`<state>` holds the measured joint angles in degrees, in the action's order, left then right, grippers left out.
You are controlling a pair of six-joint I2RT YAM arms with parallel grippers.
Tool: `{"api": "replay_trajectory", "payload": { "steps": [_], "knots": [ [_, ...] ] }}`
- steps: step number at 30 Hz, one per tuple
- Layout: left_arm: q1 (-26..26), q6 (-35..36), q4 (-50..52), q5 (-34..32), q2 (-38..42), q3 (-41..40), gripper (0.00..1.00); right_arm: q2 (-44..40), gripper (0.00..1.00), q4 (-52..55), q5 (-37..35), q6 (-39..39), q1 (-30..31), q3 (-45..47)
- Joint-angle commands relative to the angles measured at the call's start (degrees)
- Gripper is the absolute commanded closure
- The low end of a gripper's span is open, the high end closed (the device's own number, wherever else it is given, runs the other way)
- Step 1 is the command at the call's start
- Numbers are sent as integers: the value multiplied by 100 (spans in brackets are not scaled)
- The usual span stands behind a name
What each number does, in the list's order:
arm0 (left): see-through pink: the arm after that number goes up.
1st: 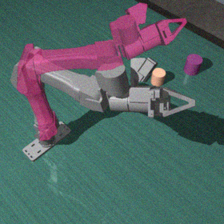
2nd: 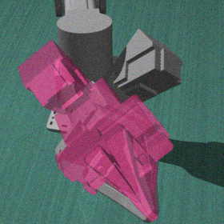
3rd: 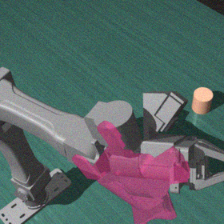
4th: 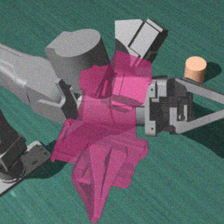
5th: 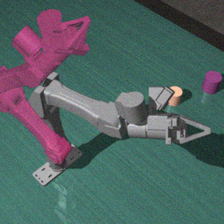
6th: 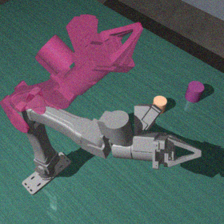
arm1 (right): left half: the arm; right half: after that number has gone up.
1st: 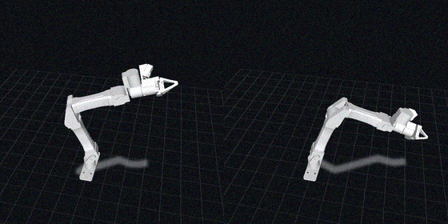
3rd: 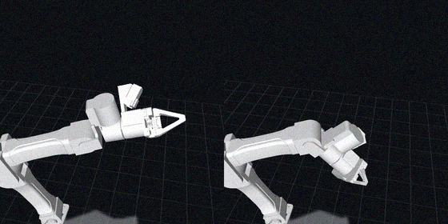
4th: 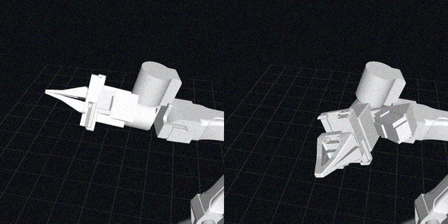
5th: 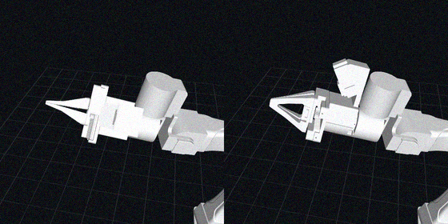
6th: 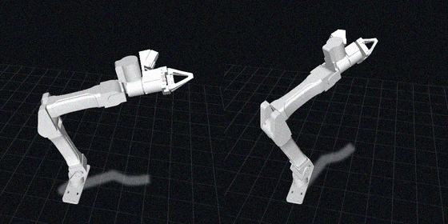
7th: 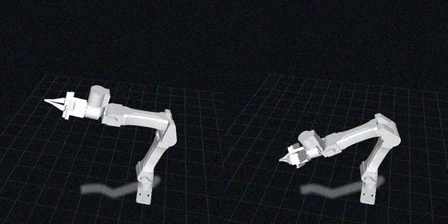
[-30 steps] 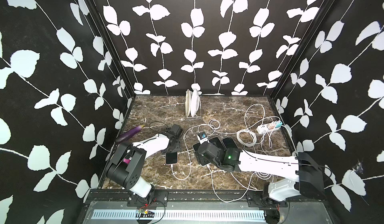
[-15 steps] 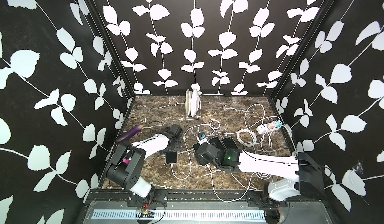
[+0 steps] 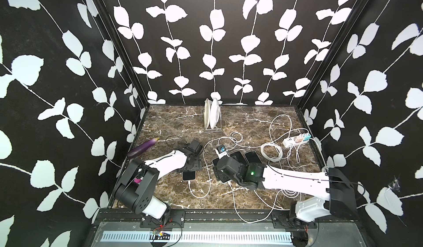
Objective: Unplug the charging cable from the phone
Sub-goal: Pick up the phone at the center of the board.
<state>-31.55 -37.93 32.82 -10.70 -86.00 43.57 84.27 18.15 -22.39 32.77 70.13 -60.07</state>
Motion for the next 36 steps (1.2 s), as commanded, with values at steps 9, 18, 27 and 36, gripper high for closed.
{"api": "replay_trajectory", "payload": {
  "steps": [9,18,27,36],
  "knots": [
    [-36,93,666,86,-277,-427,33,38,20,-59,-125,-15,45,-68],
    [-31,13,796,-35,-153,-362,76,355,20,-929,-177,-429,378,191],
    [-25,-218,1133,-270,220,-164,100,1839,22,-2114,158,-1165,1067,-313],
    [-10,-689,1670,-341,667,146,100,2193,24,-2807,339,-1336,1209,-275]
  ]
}}
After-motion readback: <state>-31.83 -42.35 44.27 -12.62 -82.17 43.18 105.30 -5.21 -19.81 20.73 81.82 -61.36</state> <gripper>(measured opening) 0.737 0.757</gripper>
